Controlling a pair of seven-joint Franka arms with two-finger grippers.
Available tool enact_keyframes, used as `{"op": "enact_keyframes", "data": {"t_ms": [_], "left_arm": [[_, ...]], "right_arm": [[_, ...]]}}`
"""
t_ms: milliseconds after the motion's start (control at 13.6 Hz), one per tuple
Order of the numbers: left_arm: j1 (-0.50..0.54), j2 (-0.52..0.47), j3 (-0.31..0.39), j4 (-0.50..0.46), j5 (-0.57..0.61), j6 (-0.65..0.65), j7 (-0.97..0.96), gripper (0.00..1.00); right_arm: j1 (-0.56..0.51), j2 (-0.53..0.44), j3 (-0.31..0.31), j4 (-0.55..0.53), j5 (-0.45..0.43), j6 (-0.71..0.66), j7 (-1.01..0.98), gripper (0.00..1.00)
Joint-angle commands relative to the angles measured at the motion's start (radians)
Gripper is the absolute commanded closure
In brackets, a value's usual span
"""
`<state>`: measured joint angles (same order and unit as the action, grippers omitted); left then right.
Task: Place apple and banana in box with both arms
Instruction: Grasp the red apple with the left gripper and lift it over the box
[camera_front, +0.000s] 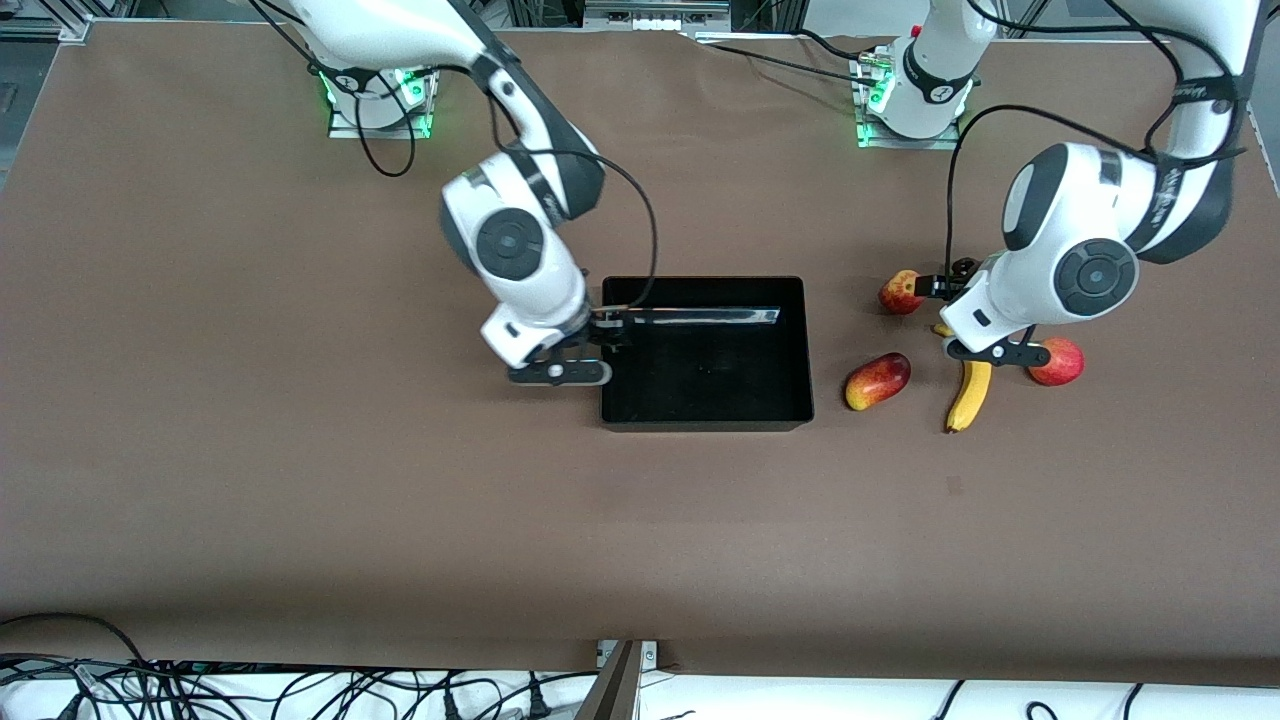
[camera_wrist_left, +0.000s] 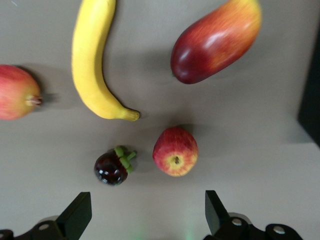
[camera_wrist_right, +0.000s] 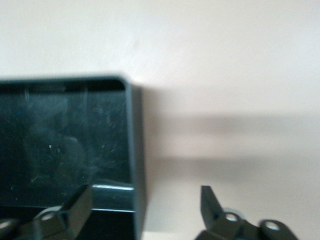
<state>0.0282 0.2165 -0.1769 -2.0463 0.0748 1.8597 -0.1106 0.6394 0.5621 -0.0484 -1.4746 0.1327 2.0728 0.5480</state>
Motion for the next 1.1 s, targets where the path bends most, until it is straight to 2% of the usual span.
{"op": "enact_keyframes", "data": {"t_ms": [0,220,514,588,661,734,881,955,1028], "left_arm": [[0.002,0.001,-0.004,-0.193,0.020,0.209,-0.006,0.00],[-0.001,0.044,-0.007,-0.253,0.020,0.346,-0.027,0.00],[-0.011,0.083,-0.009,-0.334,0.037,0.491,-0.058,0.00],[-0.016,0.081,-0.010,-0.350,0.040,0.507,-0.058,0.49],[-0.028,0.080,-0.015,-0.350,0.040,0.503,-0.069,0.67],[-0.028,0.074,-0.015,-0.350,0.040,0.494,-0.072,0.73],[-0.031,0.034,-0.021,-0.327,0.040,0.426,-0.072,0.86],[-0.036,0.008,-0.045,-0.287,0.039,0.365,-0.069,0.93],[-0.036,-0.006,-0.085,-0.220,0.039,0.280,-0.070,0.94]], "right_arm": [[-0.006,-0.126,-0.091,-0.019,0.014,-0.135,-0.171,0.00],[-0.006,-0.241,-0.221,-0.020,0.014,-0.239,-0.308,0.00],[-0.007,-0.427,-0.315,-0.071,-0.001,-0.417,-0.332,0.00],[-0.012,-0.454,-0.335,-0.081,-0.002,-0.448,-0.353,0.00],[-0.059,-0.464,-0.328,-0.079,-0.004,-0.479,-0.382,0.00],[-0.129,-0.467,-0.289,-0.079,-0.004,-0.506,-0.423,0.00],[-0.312,-0.484,-0.143,-0.082,-0.022,-0.523,-0.482,0.00],[-0.396,-0.490,-0.060,-0.085,-0.044,-0.528,-0.488,0.00],[-0.487,-0.502,0.026,-0.095,-0.060,-0.537,-0.488,0.00]]}}
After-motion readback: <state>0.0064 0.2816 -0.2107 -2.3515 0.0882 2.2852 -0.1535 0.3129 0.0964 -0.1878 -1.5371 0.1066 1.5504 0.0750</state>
